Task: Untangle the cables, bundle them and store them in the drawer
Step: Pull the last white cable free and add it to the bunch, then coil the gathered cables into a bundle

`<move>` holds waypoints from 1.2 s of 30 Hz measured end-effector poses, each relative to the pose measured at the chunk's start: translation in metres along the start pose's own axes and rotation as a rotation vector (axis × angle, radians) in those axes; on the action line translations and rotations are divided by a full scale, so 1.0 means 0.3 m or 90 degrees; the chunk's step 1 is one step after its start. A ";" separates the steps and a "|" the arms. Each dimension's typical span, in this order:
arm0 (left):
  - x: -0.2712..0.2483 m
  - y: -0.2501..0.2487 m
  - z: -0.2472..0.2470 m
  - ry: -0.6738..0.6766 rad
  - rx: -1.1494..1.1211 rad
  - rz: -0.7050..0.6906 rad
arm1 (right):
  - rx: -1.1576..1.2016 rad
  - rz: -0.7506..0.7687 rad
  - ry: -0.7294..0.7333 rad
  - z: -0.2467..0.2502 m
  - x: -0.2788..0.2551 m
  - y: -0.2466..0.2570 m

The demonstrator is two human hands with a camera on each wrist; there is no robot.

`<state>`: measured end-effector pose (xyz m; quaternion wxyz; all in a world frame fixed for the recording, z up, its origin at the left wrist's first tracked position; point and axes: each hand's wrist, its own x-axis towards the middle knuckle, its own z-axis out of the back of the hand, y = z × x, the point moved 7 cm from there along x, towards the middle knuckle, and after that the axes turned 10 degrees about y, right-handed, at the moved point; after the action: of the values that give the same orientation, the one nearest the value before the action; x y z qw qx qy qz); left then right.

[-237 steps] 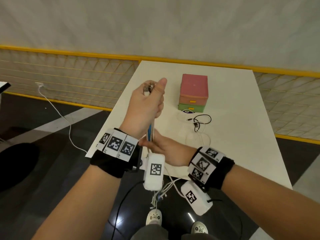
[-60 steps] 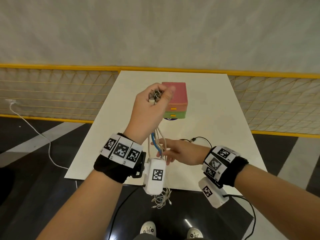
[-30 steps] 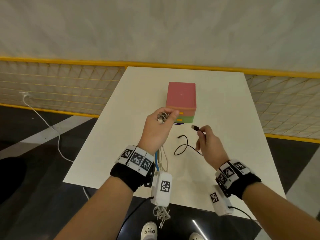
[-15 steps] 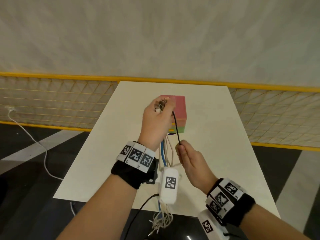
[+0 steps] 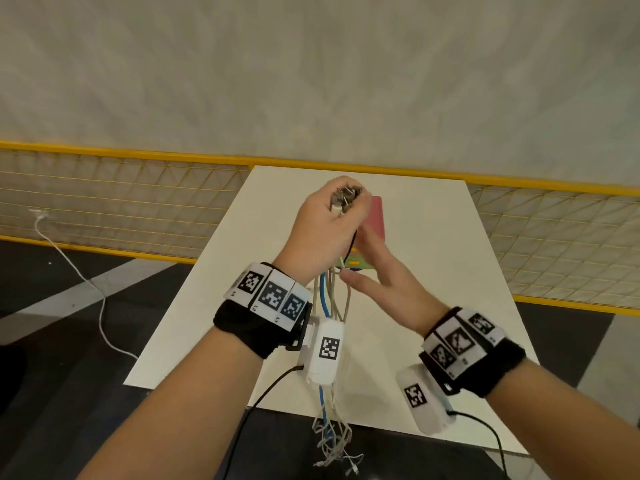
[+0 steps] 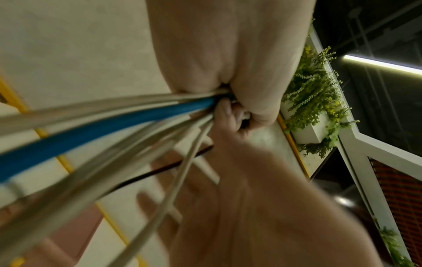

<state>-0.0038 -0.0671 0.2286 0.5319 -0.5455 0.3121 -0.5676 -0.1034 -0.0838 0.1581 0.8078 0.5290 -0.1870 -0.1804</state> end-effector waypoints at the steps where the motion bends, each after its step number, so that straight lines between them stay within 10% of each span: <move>1: -0.009 -0.001 -0.016 0.018 0.006 -0.003 | 0.032 0.028 -0.025 0.004 0.025 0.047; 12: -0.046 -0.055 0.043 0.117 -0.010 -0.050 | 0.135 -0.100 -0.062 -0.080 0.080 0.119; 20: -0.028 -0.054 0.043 -0.004 -0.193 -0.054 | 0.181 -0.045 -0.022 -0.097 0.064 0.153; 28: 0.013 -0.001 0.285 -0.305 -0.441 -0.023 | 0.011 -0.084 0.050 -0.080 -0.040 -0.039; 33: -0.034 0.095 0.388 -0.352 0.232 0.085 | -0.178 -0.088 0.022 -0.010 -0.026 -0.043; 36: -0.062 0.022 0.223 -0.211 0.568 -0.123 | -0.263 -0.050 0.039 0.000 0.018 0.026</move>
<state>0.0586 -0.0360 0.2313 0.7014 -0.3739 -0.1027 -0.5980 -0.0981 -0.0835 0.1661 0.8969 0.3642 -0.1006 -0.2299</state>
